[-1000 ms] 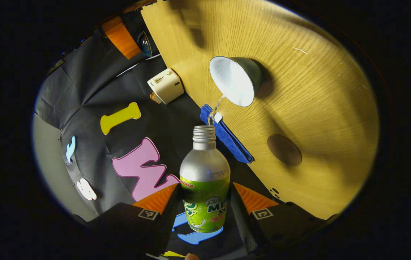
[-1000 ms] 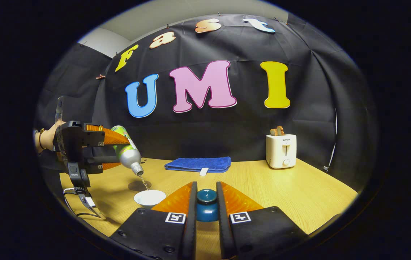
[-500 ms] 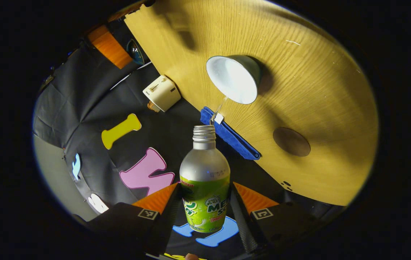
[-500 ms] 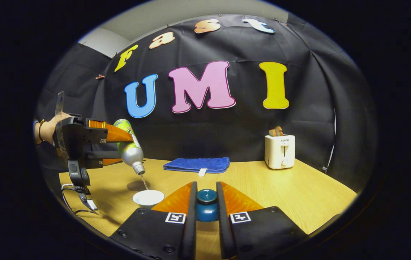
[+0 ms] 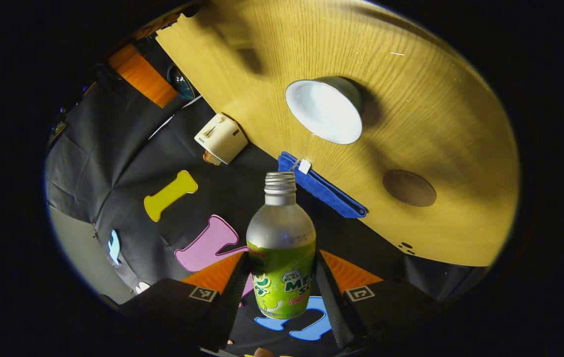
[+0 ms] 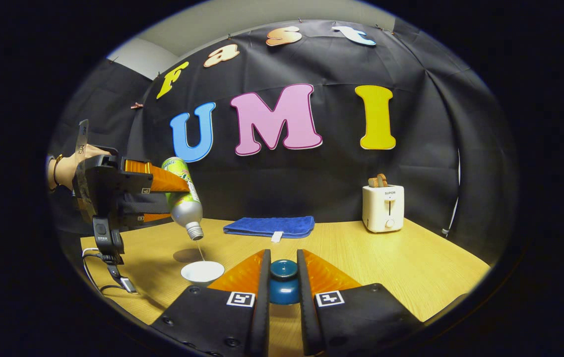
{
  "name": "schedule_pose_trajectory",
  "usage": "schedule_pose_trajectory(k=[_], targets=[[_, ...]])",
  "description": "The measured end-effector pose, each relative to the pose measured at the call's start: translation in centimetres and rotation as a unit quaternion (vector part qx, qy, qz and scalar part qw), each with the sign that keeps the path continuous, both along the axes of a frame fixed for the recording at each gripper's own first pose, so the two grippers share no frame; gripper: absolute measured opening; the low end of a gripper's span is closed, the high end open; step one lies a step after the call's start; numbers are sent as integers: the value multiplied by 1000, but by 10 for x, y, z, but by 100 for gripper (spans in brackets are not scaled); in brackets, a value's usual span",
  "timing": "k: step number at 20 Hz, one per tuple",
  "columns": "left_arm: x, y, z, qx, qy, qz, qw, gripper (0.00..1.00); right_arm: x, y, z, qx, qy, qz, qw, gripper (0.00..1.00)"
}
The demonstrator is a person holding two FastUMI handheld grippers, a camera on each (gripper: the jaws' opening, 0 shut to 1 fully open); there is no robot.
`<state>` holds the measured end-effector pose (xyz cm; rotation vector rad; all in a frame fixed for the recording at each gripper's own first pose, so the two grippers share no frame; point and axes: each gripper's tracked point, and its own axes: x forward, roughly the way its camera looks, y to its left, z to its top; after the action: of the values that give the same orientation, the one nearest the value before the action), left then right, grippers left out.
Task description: Open the teacup lid with one hand, grasp the water bottle and pour water into the teacup with the other hand; after pouring, place the water bottle on the coaster and then close the teacup lid.
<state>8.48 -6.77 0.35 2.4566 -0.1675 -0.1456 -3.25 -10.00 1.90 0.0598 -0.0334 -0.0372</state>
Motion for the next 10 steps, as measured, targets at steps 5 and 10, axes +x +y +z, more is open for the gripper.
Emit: schedule_pose_trajectory(k=[5,10], targets=[[1,1,-4,-27,8,-4,1000,78,-1,0,1,2,-1,0,1000,30],[-7,11,-32,-180,64,25,981,79,-2,-2,3,1,-4,-2,1000,30]])
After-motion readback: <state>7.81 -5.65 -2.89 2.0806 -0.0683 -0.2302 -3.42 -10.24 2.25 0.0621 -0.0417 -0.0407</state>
